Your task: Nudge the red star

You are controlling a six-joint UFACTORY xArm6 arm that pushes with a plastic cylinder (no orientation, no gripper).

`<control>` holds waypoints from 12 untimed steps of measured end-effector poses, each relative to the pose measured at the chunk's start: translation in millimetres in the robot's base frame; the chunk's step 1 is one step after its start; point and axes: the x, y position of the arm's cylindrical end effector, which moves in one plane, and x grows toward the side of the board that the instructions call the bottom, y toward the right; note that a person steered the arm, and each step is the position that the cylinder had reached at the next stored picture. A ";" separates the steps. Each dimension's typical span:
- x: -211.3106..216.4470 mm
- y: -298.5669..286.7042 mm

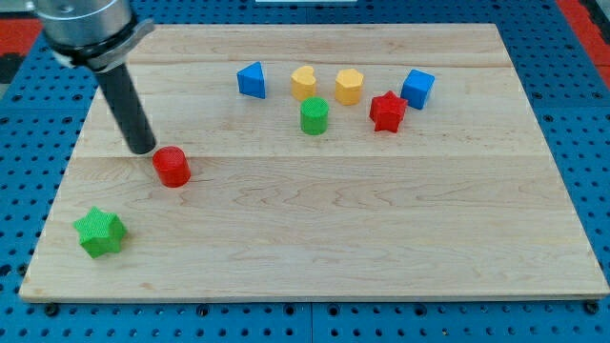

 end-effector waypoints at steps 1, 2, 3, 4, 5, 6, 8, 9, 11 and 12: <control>15.5 63.9; 7.8 34.6; -30.1 125.0; -3.4 250.2; -23.9 281.2; -71.3 268.7; -56.1 207.0; -12.9 202.7; -10.9 366.3; -33.9 374.0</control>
